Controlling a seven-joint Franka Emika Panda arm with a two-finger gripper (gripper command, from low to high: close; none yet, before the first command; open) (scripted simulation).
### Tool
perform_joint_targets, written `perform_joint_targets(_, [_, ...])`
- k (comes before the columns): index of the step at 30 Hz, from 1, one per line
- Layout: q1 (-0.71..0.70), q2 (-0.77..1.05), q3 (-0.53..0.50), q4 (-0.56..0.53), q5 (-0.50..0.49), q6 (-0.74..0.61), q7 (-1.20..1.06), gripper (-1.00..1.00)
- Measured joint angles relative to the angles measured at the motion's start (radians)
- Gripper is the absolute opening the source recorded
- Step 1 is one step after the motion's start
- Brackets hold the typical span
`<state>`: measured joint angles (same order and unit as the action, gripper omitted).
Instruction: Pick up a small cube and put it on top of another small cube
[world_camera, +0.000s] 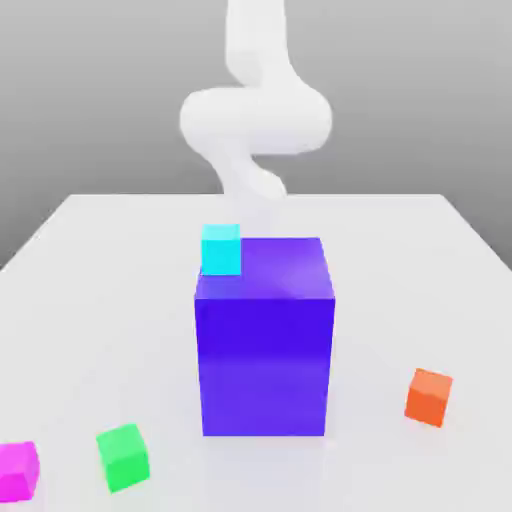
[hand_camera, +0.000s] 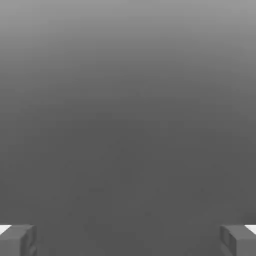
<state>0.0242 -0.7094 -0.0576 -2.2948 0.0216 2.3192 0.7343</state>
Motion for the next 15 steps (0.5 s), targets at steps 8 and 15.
perform_joint_targets(8, [0.06, 0.292, -0.182, 0.017, 0.102, 0.064, -0.236, 0.0])
perform_joint_targets(15, [0.071, 0.548, -0.305, 0.032, 0.226, 0.115, -0.465, 0.0])
